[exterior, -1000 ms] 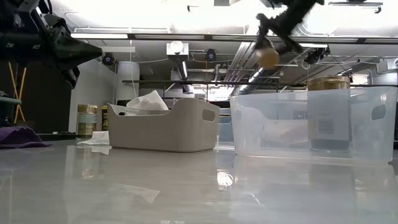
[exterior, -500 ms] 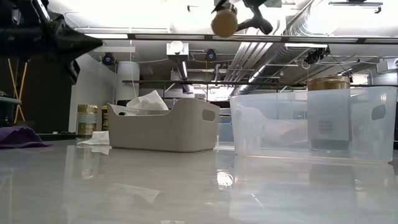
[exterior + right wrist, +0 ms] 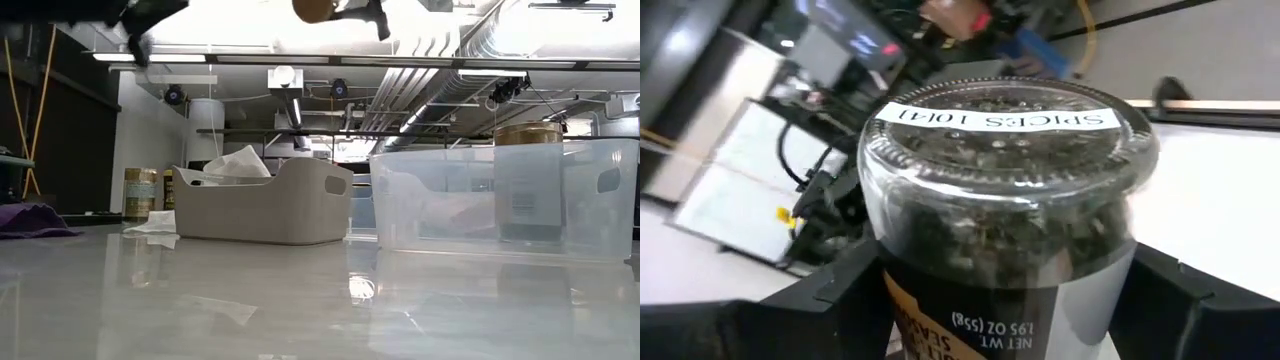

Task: Sort spices by type
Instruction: Put the right gold seasoning bottle into the bottom transparent bin

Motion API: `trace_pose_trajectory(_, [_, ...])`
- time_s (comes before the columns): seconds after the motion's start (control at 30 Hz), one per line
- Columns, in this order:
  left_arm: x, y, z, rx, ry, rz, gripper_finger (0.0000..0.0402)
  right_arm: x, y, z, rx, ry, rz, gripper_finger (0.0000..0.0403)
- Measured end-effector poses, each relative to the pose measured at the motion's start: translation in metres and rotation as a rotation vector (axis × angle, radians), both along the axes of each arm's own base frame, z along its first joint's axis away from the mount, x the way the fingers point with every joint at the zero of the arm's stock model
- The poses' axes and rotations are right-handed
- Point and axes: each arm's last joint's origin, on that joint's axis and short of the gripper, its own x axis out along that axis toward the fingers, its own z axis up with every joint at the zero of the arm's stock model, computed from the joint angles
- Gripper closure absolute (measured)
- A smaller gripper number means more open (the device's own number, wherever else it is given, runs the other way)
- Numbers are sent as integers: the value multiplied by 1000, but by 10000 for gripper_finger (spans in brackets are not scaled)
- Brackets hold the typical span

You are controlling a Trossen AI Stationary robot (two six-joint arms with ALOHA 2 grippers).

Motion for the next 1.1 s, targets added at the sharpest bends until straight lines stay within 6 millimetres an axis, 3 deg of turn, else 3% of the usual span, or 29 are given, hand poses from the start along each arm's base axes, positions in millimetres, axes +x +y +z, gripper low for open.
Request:
trace_pose_trajectory(0.27, [85, -4, 67, 397, 316, -87, 179, 2, -3, 10, -31, -108, 60, 130])
trace_pose_trajectory(0.43, [120, -1, 98, 652, 446, 8, 98, 3, -1, 16, -41, -164, 55, 130])
trace_pose_trajectory(0.57, [128, -1, 118, 748, 510, 96, 69, 0, -4, 23, -52, -223, 33, 130])
trace_pose_trajectory(0.87, [116, -9, 138, 912, 602, 428, 64, -1, -11, 28, -33, -286, -60, 130])
trace_pose_trajectory(1.1, [130, -16, 140, 1093, 589, 453, 64, -2, -15, 31, 3, -355, -164, 130])
